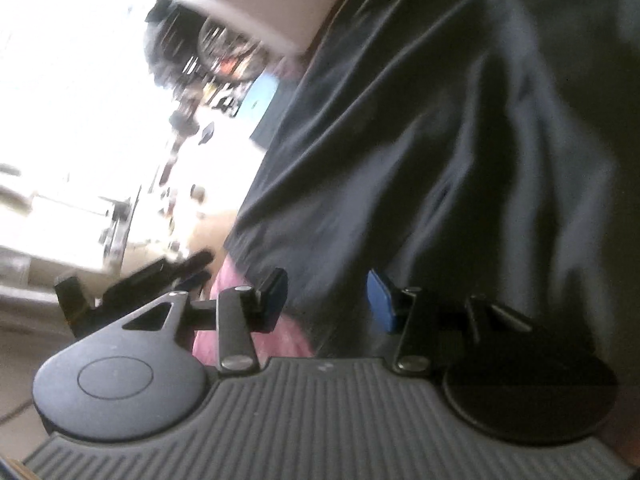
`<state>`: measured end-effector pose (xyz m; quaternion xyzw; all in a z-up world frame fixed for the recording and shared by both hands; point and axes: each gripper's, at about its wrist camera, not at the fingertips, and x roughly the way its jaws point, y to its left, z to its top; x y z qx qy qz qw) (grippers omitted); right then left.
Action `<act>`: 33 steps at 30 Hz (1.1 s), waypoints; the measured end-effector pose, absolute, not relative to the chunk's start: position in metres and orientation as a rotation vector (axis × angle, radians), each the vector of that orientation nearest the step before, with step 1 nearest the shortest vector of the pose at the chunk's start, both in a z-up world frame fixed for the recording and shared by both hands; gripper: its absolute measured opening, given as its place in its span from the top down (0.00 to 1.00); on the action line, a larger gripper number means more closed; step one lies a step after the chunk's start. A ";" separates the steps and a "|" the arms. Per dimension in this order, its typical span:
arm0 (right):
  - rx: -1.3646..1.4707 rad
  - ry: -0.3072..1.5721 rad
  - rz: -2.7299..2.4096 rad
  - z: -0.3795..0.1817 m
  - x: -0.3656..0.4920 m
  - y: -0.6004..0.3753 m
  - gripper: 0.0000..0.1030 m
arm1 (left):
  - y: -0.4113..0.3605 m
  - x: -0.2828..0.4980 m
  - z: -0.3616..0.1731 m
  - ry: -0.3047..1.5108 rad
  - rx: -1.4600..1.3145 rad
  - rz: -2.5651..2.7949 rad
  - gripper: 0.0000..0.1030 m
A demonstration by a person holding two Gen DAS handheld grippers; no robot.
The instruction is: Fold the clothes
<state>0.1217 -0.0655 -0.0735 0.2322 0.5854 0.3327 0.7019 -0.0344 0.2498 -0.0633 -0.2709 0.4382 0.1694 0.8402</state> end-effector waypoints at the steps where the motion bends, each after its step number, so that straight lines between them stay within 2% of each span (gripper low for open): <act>1: 0.499 1.326 0.758 -0.077 0.120 -0.054 0.57 | 0.244 -0.035 -0.063 0.934 -0.550 0.348 0.58; 4: 0.459 1.427 0.761 -0.103 0.115 -0.023 0.58 | 0.227 -0.037 -0.065 0.964 -0.485 0.322 0.58; 7: 0.419 1.548 0.773 -0.134 0.104 0.008 0.63 | 0.208 -0.038 -0.065 0.989 -0.388 0.290 0.59; 10: 0.417 1.552 0.860 -0.125 0.091 0.025 0.63 | 0.186 -0.036 -0.062 0.997 -0.274 0.244 0.59; 15: 0.474 1.461 0.805 -0.083 0.080 -0.009 0.63 | 0.160 -0.017 -0.056 0.953 -0.196 0.122 0.59; 24: 0.630 1.163 0.187 -0.019 0.046 -0.190 0.61 | 0.146 0.037 -0.033 0.792 -0.199 -0.063 0.62; 28: 0.630 1.166 0.104 -0.023 0.034 -0.202 0.59 | 0.111 0.034 -0.035 0.852 -0.151 -0.299 0.62; 33: 0.506 1.285 0.100 -0.054 0.028 -0.181 0.51 | 0.071 0.010 -0.045 0.892 -0.092 -0.417 0.61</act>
